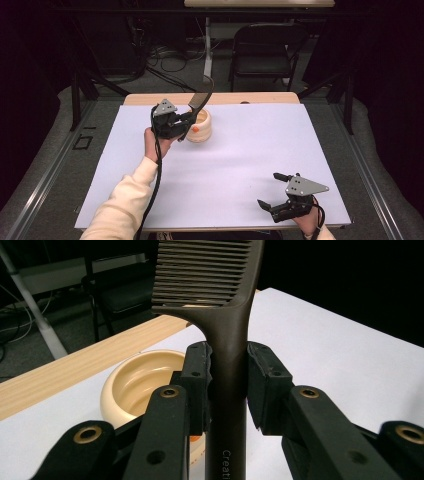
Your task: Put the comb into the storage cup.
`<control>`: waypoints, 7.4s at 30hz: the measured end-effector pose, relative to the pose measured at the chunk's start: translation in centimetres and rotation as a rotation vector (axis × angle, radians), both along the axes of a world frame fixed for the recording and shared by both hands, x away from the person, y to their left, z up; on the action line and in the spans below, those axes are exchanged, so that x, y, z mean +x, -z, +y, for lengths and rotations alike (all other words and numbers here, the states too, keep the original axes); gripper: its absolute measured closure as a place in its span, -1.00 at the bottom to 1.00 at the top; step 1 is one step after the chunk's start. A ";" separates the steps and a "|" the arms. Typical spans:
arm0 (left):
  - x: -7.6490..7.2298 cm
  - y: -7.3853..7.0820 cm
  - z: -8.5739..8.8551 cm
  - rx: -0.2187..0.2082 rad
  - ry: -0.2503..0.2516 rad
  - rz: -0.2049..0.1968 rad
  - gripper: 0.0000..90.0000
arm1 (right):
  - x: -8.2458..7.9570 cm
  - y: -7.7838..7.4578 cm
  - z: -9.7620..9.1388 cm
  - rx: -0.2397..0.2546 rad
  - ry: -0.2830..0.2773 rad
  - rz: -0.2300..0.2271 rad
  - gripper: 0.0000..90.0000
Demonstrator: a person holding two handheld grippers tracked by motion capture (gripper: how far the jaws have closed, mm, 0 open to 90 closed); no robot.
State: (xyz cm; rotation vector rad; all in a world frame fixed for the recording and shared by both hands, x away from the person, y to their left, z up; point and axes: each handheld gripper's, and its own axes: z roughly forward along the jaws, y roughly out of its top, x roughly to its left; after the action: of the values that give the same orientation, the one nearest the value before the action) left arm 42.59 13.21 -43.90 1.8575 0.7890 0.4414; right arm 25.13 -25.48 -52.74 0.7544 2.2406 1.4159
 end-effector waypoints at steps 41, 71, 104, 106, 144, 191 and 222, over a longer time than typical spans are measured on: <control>1.9 -0.9 -0.7 -0.025 -0.033 -0.048 0.60 | 0.1 0.1 0.0 -0.006 -0.003 0.006 -1.00; 3.6 -1.8 -1.9 -0.045 -0.052 -0.076 0.60 | 0.1 0.1 0.0 0.000 -0.005 0.010 -1.00; 5.5 -0.6 -2.5 -0.082 -0.067 -0.117 0.60 | 0.1 0.1 0.0 0.004 -0.005 0.007 -1.00; 5.6 -0.5 -2.5 -0.088 -0.067 -0.122 0.60 | 0.1 0.1 0.0 0.003 -0.005 0.006 -1.00; 7.4 3.0 -2.4 -0.173 -0.065 -0.168 0.60 | 0.1 0.1 0.0 0.007 -0.008 0.009 -1.00; 7.7 6.4 -2.3 -0.138 -0.045 -0.118 0.60 | 0.1 0.1 0.0 0.005 -0.008 0.013 -1.00; 7.7 7.4 -2.1 -0.077 -0.011 -0.073 0.59 | 0.1 0.1 0.0 0.007 -0.010 0.015 -1.00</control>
State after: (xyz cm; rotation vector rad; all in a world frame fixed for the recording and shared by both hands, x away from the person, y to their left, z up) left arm 50.29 11.11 -51.28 1.7572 0.7572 0.4763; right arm 25.26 -25.52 -52.85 0.7596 2.2548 1.4280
